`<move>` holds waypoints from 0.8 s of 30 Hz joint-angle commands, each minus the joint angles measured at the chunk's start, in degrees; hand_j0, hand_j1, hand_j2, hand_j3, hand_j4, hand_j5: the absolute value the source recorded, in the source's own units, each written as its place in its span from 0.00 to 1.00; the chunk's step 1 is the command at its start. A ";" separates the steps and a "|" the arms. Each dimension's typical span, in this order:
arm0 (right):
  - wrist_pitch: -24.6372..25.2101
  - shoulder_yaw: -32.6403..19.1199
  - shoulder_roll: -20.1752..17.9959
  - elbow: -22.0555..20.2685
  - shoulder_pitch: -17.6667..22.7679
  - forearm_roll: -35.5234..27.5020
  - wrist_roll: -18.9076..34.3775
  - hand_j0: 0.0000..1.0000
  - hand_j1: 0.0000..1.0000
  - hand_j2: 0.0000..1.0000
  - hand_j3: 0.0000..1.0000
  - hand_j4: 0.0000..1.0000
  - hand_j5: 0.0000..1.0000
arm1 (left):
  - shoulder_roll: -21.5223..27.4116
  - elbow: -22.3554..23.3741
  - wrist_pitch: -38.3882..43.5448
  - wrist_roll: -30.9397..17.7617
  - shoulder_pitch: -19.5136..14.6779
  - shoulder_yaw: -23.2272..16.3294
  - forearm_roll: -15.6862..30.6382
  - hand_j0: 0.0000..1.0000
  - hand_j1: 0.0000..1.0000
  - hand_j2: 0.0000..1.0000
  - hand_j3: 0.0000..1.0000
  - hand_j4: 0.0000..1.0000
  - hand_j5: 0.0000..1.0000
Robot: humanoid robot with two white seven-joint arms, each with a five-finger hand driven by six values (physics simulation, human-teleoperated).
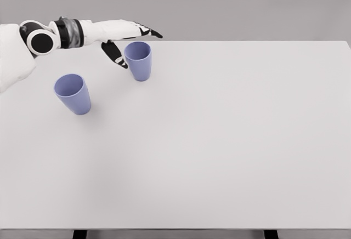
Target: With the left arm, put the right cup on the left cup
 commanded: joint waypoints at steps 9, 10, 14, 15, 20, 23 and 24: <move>-0.03 0.00 0.00 0.02 0.00 0.07 0.02 1.00 1.00 1.00 1.00 1.00 1.00 | -2.59 5.34 0.11 0.15 0.79 0.22 -0.26 1.00 1.00 1.00 1.00 1.00 1.00; -0.03 0.00 0.00 0.02 0.00 0.07 0.02 1.00 1.00 1.00 1.00 1.00 1.00 | -3.21 6.13 0.11 0.15 0.79 0.22 -0.44 1.00 1.00 1.00 1.00 1.00 1.00; -0.03 0.00 0.00 0.02 0.00 0.07 0.02 1.00 1.00 1.00 1.00 1.00 1.00 | -4.79 7.45 0.11 0.15 0.79 0.31 -1.84 1.00 1.00 1.00 1.00 1.00 1.00; -0.03 0.00 0.00 0.02 0.00 0.07 0.02 1.00 1.00 1.00 1.00 1.00 1.00 | -5.15 8.07 0.11 0.15 0.79 0.31 -1.84 1.00 1.00 1.00 1.00 1.00 1.00; -0.03 0.00 0.00 0.02 0.00 0.07 0.02 1.00 1.00 1.00 1.00 1.00 1.00 | -5.15 8.42 0.11 0.15 0.79 0.31 -1.84 1.00 1.00 1.00 1.00 1.00 1.00; -0.03 0.00 0.00 0.02 0.00 0.07 0.02 1.00 1.00 1.00 1.00 1.00 1.00 | -5.15 8.42 0.11 0.15 0.79 0.31 -1.84 1.00 1.00 1.00 1.00 1.00 1.00; -0.03 0.00 0.00 0.02 0.00 0.07 0.02 1.00 1.00 1.00 1.00 1.00 1.00 | -5.15 8.42 0.11 0.23 0.70 0.31 -1.84 1.00 1.00 1.00 1.00 1.00 1.00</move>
